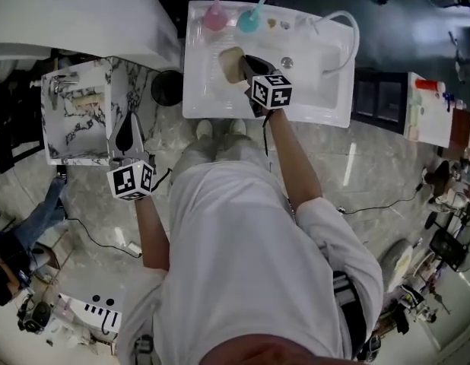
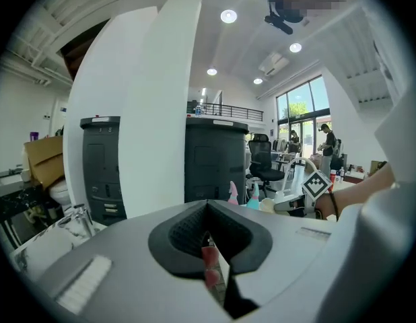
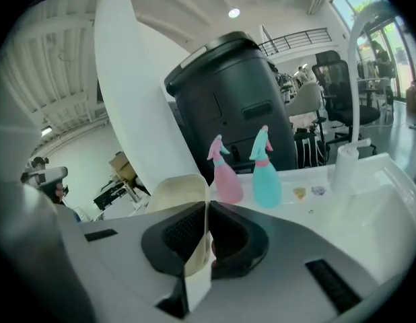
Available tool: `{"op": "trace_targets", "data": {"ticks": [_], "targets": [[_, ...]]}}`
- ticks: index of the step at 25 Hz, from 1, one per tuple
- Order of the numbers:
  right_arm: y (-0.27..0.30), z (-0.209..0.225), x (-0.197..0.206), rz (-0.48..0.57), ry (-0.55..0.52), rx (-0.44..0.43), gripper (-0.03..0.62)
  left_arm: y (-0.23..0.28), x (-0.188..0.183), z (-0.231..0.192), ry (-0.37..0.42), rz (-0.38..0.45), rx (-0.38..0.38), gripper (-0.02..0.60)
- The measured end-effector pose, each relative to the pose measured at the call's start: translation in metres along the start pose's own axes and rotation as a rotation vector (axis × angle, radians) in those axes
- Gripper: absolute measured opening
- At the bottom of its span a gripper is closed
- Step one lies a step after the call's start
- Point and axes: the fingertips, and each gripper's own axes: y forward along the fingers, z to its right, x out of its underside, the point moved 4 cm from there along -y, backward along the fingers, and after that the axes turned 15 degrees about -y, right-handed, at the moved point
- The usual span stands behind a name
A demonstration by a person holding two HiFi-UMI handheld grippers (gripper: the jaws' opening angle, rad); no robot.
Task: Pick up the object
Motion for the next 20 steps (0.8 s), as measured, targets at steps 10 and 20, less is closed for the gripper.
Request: {"op": "trace_targets", "data": {"ticks": [10, 20], "targets": [[-0.076, 0.006, -0.069, 0.218, -0.094, 0.112, 0.021, 0.047, -0.028, 0.03, 0.051, 0.029, 0.153, 0.0], [-0.15, 0.002, -0.124, 0.422, -0.188, 0.224, 0.021, 0.08, -0.056, 0.069, 0.101, 0.058, 0.296, 0.0]]}}
